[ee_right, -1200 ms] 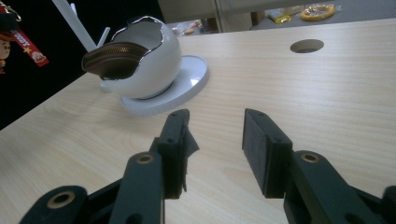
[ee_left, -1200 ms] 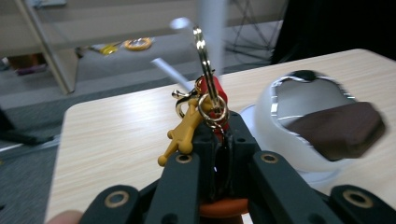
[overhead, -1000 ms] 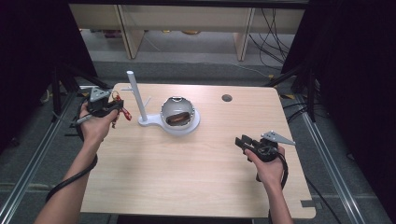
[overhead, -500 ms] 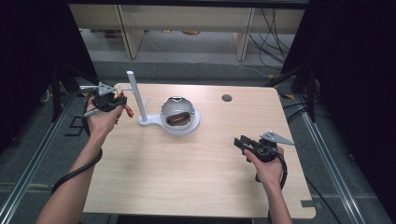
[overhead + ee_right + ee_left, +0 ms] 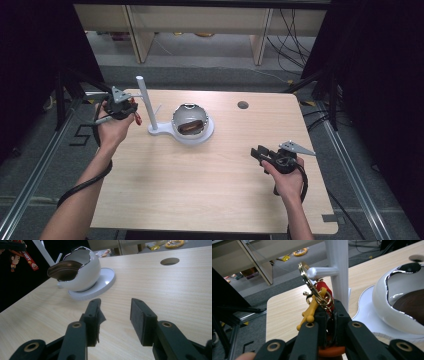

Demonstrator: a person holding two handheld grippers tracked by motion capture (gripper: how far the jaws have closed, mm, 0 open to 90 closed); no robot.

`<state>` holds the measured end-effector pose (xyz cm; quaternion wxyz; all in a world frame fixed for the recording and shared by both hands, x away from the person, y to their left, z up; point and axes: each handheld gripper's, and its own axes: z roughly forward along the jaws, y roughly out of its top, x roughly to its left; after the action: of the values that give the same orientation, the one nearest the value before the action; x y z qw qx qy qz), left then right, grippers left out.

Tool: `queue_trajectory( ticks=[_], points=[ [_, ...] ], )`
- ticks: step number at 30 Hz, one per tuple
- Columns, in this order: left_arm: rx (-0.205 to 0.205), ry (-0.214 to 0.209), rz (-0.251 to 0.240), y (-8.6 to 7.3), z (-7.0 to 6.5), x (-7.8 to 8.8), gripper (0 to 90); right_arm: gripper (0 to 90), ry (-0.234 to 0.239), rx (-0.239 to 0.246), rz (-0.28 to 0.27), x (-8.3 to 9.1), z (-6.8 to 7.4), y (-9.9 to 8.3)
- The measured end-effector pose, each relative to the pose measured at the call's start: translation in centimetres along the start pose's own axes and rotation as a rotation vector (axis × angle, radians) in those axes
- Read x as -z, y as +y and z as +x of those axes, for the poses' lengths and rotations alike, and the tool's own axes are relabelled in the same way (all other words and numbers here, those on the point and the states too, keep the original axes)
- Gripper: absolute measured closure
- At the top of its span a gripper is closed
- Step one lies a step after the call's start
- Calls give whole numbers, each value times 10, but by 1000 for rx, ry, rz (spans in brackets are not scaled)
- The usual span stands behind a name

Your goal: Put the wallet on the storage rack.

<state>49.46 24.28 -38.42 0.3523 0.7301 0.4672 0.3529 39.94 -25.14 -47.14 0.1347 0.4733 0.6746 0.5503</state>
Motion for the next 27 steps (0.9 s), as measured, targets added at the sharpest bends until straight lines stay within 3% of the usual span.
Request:
queue_trajectory(
  ticks=[3,7,14,15,17,18,19,20,22,24,25,26,27],
  points=[
    [-25,4,14,0,-3,-2,836,607,-10,23,1,0,-1,0],
    [-75,27,25,2,-8,-3,835,604,-8,16,8,-2,-1,-1],
    [-64,4,24,2,-3,0,836,603,-9,11,3,1,-2,0],
    [-32,-4,7,1,-2,0,836,603,-7,-40,19,2,1,-1],
    [-18,-34,-2,-1,2,2,836,603,-14,17,-2,0,-4,-1],
    [-13,-51,-7,-2,3,3,836,603,-14,5,3,1,-3,-1],
    [-31,-53,-4,-3,5,4,836,603,-16,11,3,1,-3,-1],
    [-47,-83,-2,-5,6,6,836,603,-15,18,-1,0,-4,-1],
    [-51,-106,-3,-7,8,8,836,603,-16,18,-1,1,-4,-1],
    [-93,-134,-15,-9,10,12,836,602,-13,5,4,2,-3,-1],
    [-137,-163,-31,-9,13,14,836,603,-14,5,3,2,-3,-1],
    [-111,-172,-37,-10,12,15,837,603,-17,6,5,2,-4,-1],
    [-153,-193,-35,-8,15,18,837,603,-20,6,7,2,-4,-1]
  ],
)
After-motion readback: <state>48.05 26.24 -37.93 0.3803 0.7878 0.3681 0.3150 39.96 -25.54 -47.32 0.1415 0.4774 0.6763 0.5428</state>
